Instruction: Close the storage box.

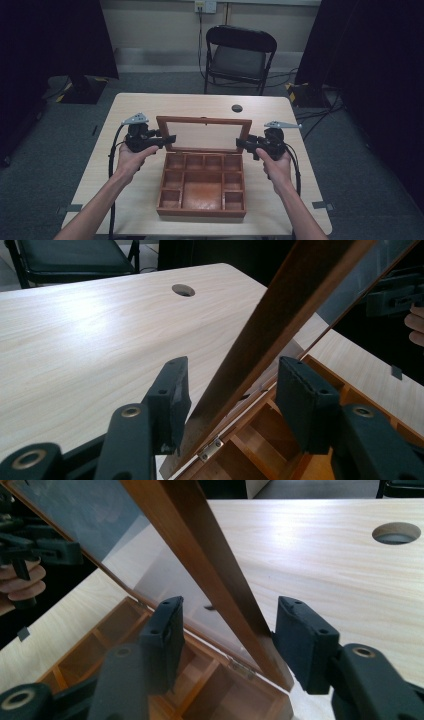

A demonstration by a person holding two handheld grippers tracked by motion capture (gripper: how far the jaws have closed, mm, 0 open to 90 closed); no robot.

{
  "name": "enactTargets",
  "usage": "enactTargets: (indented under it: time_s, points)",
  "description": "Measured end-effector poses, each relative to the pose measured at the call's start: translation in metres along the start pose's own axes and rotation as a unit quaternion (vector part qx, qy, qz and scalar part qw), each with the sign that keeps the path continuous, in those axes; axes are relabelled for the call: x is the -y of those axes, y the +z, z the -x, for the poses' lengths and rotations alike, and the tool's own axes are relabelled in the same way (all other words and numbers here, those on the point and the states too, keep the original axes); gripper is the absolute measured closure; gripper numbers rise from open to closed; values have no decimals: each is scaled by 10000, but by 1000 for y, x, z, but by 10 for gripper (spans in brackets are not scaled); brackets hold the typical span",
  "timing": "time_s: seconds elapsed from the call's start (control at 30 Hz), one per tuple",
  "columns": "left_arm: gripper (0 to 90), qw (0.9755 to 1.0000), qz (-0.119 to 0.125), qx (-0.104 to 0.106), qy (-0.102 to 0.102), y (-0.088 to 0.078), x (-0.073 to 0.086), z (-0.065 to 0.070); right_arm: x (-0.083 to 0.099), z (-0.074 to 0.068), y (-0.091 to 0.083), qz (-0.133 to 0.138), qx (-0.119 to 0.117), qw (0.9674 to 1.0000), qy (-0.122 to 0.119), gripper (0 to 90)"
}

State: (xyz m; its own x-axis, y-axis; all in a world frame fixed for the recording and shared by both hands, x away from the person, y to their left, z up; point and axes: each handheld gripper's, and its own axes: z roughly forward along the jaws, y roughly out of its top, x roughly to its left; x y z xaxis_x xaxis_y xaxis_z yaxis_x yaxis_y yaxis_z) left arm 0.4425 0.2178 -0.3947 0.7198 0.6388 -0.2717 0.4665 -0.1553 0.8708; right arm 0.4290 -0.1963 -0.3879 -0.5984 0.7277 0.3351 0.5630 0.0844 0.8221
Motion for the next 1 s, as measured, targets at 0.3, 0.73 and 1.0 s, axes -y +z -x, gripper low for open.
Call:
enactTargets:
  time_s: [0.3, 0.73, 1.0]
  points:
    - [450, 9998, 16, 156, -124, -2, -1, 2, 5, 6, -13, -198, 236, 9995, -33, 452]
    - [403, 9999, 116, -6, 27, -11, -2, 9, 3, 12, -20, -318, 380, 9988, -31, 431]
    - [374, 9999, 124, -58, 34, -13, -2, 12, 9, 15, -26, -370, 536, 9979, 11, 431]
